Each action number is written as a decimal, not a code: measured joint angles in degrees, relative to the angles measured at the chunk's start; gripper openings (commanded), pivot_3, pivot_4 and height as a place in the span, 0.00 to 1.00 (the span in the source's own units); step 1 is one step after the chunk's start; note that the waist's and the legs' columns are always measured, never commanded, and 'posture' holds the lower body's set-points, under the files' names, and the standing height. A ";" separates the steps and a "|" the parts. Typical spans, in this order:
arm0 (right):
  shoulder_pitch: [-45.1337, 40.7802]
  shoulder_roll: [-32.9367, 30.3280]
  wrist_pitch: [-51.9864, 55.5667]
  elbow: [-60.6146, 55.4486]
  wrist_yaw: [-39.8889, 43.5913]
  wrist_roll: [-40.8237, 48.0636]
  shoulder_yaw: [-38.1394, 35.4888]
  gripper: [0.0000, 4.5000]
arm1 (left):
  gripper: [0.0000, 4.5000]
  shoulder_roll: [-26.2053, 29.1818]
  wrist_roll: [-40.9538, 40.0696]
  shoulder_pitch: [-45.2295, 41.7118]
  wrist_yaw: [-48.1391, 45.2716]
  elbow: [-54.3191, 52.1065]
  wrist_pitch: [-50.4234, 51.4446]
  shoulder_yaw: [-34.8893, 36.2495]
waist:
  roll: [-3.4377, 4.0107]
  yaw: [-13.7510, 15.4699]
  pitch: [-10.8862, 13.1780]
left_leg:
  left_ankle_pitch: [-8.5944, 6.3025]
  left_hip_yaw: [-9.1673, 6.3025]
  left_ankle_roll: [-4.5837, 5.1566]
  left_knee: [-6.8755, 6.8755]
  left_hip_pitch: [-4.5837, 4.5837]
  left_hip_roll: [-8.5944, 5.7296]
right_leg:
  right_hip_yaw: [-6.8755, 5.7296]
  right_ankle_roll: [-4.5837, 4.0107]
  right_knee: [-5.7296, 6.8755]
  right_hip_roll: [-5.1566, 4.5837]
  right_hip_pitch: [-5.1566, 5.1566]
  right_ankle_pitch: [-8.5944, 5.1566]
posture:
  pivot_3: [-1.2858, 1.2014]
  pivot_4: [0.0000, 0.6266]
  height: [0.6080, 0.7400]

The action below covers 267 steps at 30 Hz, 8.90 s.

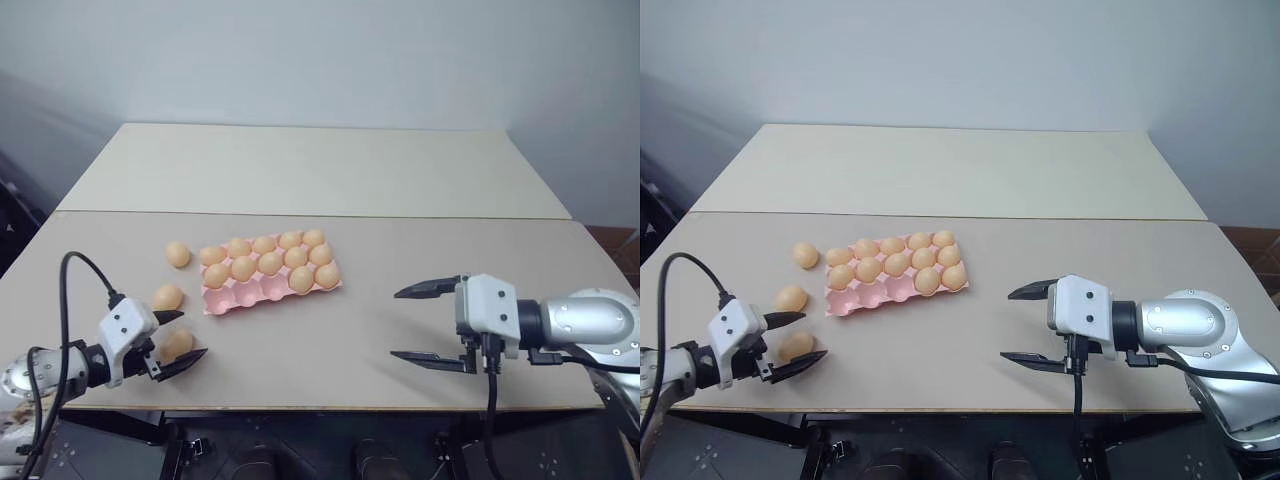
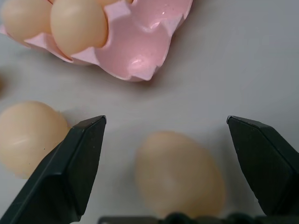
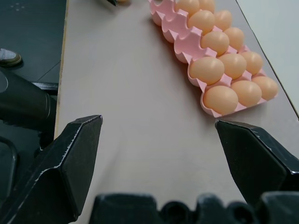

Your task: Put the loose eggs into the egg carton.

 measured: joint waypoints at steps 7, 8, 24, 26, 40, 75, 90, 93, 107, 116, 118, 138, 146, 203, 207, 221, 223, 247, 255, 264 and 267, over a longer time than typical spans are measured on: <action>2.27 -0.80 0.94 -1.56 -2.34 0.00 -1.05 1.00 | 0.87 1.21 -0.01 -1.05 -0.65 1.41 1.57 -2.36 | 0.00 0.05 0.00 | 0.00 0.00 0.00 0.00 0.01 0.00 | 0.00 0.00 0.00 0.00 0.01 0.00 | 0.52 0.24 1.00; 2.30 -0.83 0.95 -1.66 -2.46 -0.01 -1.06 1.00 | 0.81 1.53 0.28 -1.15 -0.58 1.41 2.06 -2.65 | 0.00 0.04 0.00 | 0.00 0.00 0.00 0.00 0.02 0.00 | 0.00 0.00 0.01 0.00 0.01 0.00 | 0.52 0.24 1.00; 1.38 -0.83 1.05 -1.52 -4.70 -0.57 0.09 1.00 | 0.41 2.79 -1.64 -0.63 -1.85 -0.89 3.11 -2.90 | 0.00 0.04 0.00 | 0.00 0.00 0.00 0.00 -0.02 0.01 | 0.00 0.00 0.00 0.00 0.00 0.00 | 0.52 0.24 1.00; 1.16 -0.82 1.05 -1.50 -4.81 -0.63 0.11 1.00 | 0.41 2.36 -5.45 -1.52 -3.05 -4.24 3.22 -1.73 | 0.00 0.09 0.00 | 0.00 -0.01 0.00 0.01 -0.02 0.01 | -0.01 0.00 0.00 0.00 -0.01 0.00 | 0.52 0.24 1.00; -2.37 0.58 1.84 -0.85 -8.70 -2.26 2.17 1.00 | 0.41 -14.18 -8.25 -29.24 -2.82 10.87 -2.97 -12.05 | 0.01 1.59 -0.01 | 0.00 -0.08 0.00 0.19 -0.05 -0.09 | -0.04 0.02 0.02 -0.01 0.09 0.01 | 0.52 0.24 1.00; 4.56 1.52 5.98 -8.17 -16.88 -2.26 -1.67 1.00 | 0.97 -13.75 -3.99 -39.53 -11.93 28.55 -13.30 -11.42 | 0.01 0.95 -0.02 | 0.01 -0.12 0.02 0.21 -0.02 -0.07 | -0.01 0.04 0.03 0.02 0.12 0.01 | 0.52 0.24 1.00; 1.98 1.60 3.62 -5.82 -10.21 0.55 -1.39 1.00 | 0.97 1.23 -13.88 -5.94 -10.35 -1.04 0.70 7.65 | 0.01 1.34 -0.02 | -0.01 -0.05 0.02 0.11 0.09 0.00 | -0.05 0.05 -0.07 -0.01 0.23 0.00 | 0.52 0.24 1.00; 1.68 1.57 2.24 -4.83 -7.51 2.21 -1.87 1.00 | 0.97 1.22 -14.05 1.33 -9.73 -3.90 1.51 11.20 | 0.01 1.16 -0.01 | -0.01 -0.05 0.02 0.08 0.07 0.02 | -0.04 0.04 -0.05 0.01 0.16 0.00 | 0.52 0.24 1.00; -0.81 1.57 -0.81 -1.30 -3.32 2.10 -0.10 1.00 | 0.97 -0.59 -13.72 8.57 -2.76 -6.21 2.35 18.01 | -0.01 1.32 -0.02 | -0.03 -0.02 0.04 -0.07 0.77 0.02 | -0.06 0.04 -0.26 0.01 0.90 -0.02 | 0.52 0.24 1.00; -1.97 1.27 -0.80 -0.96 -3.77 0.62 0.63 1.00 | 0.97 -2.44 -4.15 -6.22 10.47 0.91 2.60 8.10 | -0.05 1.54 -0.04 | -0.05 -0.04 0.05 -0.06 0.72 -0.01 | -0.06 0.04 -0.33 0.00 0.90 -0.02 | 0.52 0.24 1.00; -1.73 1.12 -0.74 -1.00 -4.15 0.32 0.53 1.00 | 0.97 -2.03 -2.71 -9.57 11.71 3.19 3.38 6.26 | -0.05 1.40 -0.04 | -0.05 -0.04 0.05 -0.07 0.68 -0.01 | -0.06 0.04 -0.33 0.00 0.85 -0.02 | 0.52 0.24 1.00; 2.07 0.26 1.70 -4.08 -8.02 0.00 -0.77 1.00 | 0.97 -2.32 1.73 -21.06 11.98 17.63 10.18 -5.90 | -0.05 1.28 -0.04 | -0.05 -0.03 0.05 -0.06 0.71 -0.02 | -0.05 0.05 -0.22 0.01 0.85 -0.02 | 0.52 0.24 1.00; 1.92 0.26 2.03 -4.41 -8.91 0.00 -0.76 1.00 | 0.68 -2.50 2.24 -24.61 11.41 22.03 11.28 -8.22 | -0.05 1.32 -0.04 | -0.05 -0.03 0.05 -0.05 0.68 -0.03 | -0.05 0.05 -0.25 0.00 0.84 -0.02 | 0.52 0.24 1.00; 3.96 1.18 5.58 -8.22 -16.85 -1.97 0.01 1.00 | 0.99 -12.73 -6.00 -33.35 -9.17 22.44 -12.12 -10.20 | -0.04 1.16 -0.03 | -0.05 -0.09 0.07 0.01 0.55 -0.05 | -0.07 0.08 -0.31 0.00 0.82 -0.01 | 0.52 0.24 1.00; 3.61 1.18 5.16 -7.74 -15.87 -2.20 0.05 1.00 | 0.99 -7.75 -7.19 -28.95 -9.27 18.71 -10.38 -7.18 | -0.03 0.80 -0.03 | -0.05 -0.09 0.07 -0.02 0.58 -0.03 | -0.05 0.08 -0.33 0.00 0.82 -0.01 | 0.52 0.24 1.00; -0.40 2.38 0.89 -3.82 -9.90 -0.87 0.84 1.00 | 0.99 0.52 -14.45 0.60 -6.20 -2.05 0.16 13.70 | -0.03 1.17 0.00 | -0.06 -0.05 0.07 -0.04 0.63 0.04 | -0.07 0.08 -0.37 -0.01 0.84 -0.02 | 0.52 0.24 1.00; -1.10 3.23 -0.07 -2.95 -9.13 -0.90 2.45 1.00 | 0.99 0.69 -15.39 3.21 -5.13 -5.10 1.70 17.24 | -0.03 1.31 -0.01 | -0.06 -0.05 0.07 -0.05 0.69 0.04 | -0.08 0.07 -0.35 0.00 0.88 -0.02 | 0.52 0.24 1.00; -10.34 4.48 -6.75 9.49 -0.24 -3.95 8.80 1.00 | 0.99 -6.64 -11.46 8.17 20.29 -16.53 15.75 22.04 | -0.03 1.35 -0.01 | -0.07 -0.01 0.08 -0.13 0.77 0.00 | -0.05 0.05 -0.39 -0.02 0.92 0.00 | 0.52 0.24 1.00; -6.55 2.93 -4.13 5.43 -2.73 -3.86 6.09 1.00 | 0.99 -6.49 -5.13 -5.55 25.39 -5.54 13.73 13.81 | -0.03 1.51 -0.01 | -0.06 -0.03 0.07 -0.14 0.76 -0.02 | -0.06 0.04 -0.36 -0.02 0.91 0.00 | 0.52 0.24 1.00; -3.92 2.09 -0.73 1.72 -5.76 -3.36 3.47 1.00 | 0.99 -9.00 2.99 -29.15 27.99 18.74 5.52 0.07 | -0.04 1.28 -0.01 | -0.06 -0.05 0.07 -0.12 0.54 -0.06 | -0.06 0.08 -0.42 -0.04 0.78 0.02 | 0.52 0.24 1.00; -2.93 1.56 0.33 0.48 -6.64 -3.19 1.90 1.00 | 0.99 -10.01 5.08 -33.06 28.61 24.52 3.15 -2.40 | -0.04 1.22 -0.01 | -0.06 -0.06 0.07 -0.11 0.55 -0.06 | -0.06 0.08 -0.39 -0.03 0.78 0.02 | 0.52 0.24 1.00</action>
